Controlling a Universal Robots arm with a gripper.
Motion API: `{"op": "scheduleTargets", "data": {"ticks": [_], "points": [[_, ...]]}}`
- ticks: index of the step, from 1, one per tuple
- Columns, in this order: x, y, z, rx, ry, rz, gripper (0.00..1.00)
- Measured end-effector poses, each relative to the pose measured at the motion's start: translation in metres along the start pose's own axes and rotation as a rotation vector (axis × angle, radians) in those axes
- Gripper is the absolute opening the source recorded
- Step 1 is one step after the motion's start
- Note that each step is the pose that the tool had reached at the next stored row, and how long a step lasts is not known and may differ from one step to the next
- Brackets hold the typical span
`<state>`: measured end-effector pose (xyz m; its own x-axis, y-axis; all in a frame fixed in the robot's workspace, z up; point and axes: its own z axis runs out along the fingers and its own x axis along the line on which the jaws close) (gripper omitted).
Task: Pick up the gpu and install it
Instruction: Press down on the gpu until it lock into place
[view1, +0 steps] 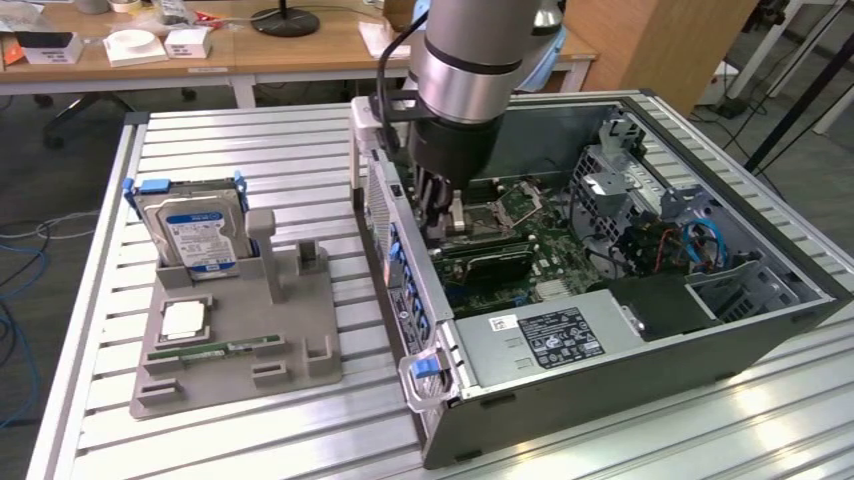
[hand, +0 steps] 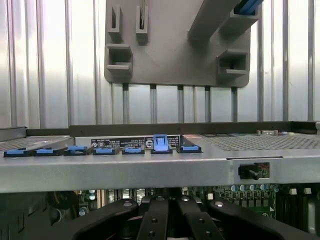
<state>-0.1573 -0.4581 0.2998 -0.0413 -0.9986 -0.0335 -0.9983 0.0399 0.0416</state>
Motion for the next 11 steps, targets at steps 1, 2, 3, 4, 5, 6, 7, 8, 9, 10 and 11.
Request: {"op": "scheduleTargets", "data": {"ticks": [1,2,3,4,5,6,7,8,9,10,11], "points": [[0.0,0.0007,-0.0004,-0.0001,0.0001,0.0,0.11],[0.0,0.0013,-0.0007,-0.0001,0.0,0.0,0.11],[0.0,0.0018,-0.001,-0.0002,0.0,0.0,0.11],[0.0001,0.0022,-0.0013,-0.0002,0.0,0.0,0.11],[0.0001,0.0024,-0.0015,-0.0001,-0.0001,0.0,0.11],[0.0001,0.0025,-0.0015,-0.0001,-0.0002,0.0,0.11],[0.0001,0.0026,-0.0015,0.0,-0.0002,0.0,0.11],[0.0001,0.0027,-0.0015,0.0001,-0.0001,0.0,0.11],[0.0001,0.0028,-0.0015,0.0005,0.0,0.0,0.11],[0.0001,0.0028,-0.001,0.0013,-0.0002,0.0,0.11],[0.0002,0.0028,-0.0002,0.0025,0.0001,0.0,0.11]]}}
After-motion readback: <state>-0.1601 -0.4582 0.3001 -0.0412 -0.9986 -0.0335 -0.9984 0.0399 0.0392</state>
